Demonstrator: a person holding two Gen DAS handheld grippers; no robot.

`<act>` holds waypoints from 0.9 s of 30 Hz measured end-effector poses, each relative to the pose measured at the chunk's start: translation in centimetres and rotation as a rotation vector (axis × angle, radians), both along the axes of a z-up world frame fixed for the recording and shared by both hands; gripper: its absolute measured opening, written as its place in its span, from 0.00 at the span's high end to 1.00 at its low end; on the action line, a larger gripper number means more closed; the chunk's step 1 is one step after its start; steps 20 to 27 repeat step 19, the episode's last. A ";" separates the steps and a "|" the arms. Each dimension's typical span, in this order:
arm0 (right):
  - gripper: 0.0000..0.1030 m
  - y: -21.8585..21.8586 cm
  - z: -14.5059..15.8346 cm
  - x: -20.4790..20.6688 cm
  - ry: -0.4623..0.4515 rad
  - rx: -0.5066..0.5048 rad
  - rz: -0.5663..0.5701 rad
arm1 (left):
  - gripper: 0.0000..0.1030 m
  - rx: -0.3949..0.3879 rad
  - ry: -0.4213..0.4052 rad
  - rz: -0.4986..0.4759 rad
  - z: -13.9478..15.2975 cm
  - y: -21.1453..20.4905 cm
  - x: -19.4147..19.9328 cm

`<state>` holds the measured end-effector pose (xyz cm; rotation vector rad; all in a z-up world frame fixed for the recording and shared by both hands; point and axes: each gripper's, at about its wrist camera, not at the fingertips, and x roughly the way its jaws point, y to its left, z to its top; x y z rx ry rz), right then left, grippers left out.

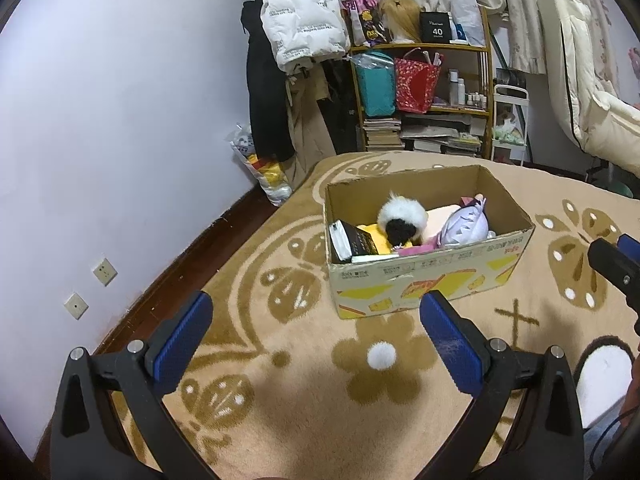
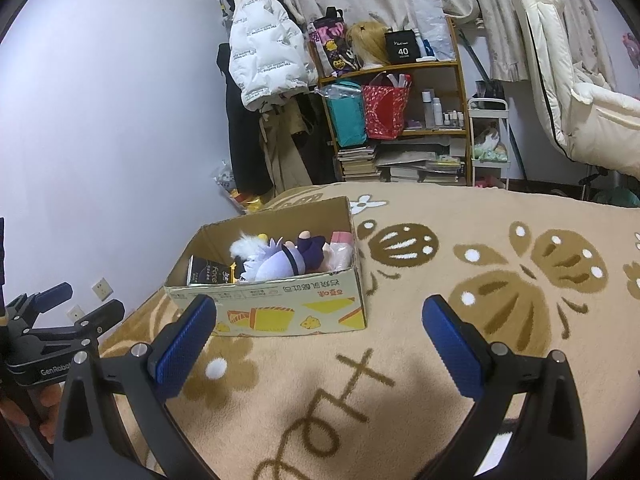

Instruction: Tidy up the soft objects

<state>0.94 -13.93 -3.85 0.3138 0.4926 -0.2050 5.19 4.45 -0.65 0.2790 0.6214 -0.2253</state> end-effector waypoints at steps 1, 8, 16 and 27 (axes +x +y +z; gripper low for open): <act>0.00 0.0 0.0 0.0 -0.001 0.000 0.002 | 0.01 -0.006 -0.001 -0.001 0.1 0.1 0.0; 0.00 -0.2 0.1 0.0 -0.007 -0.003 0.003 | 0.01 -0.024 -0.001 -0.012 0.3 0.3 -0.1; 0.00 -0.3 0.1 -0.1 -0.005 -0.007 0.001 | 0.01 -0.026 0.000 -0.015 0.3 0.3 -0.1; 0.00 -0.3 0.1 -0.1 -0.002 -0.013 -0.002 | 0.01 -0.021 -0.015 -0.015 0.4 0.1 -0.3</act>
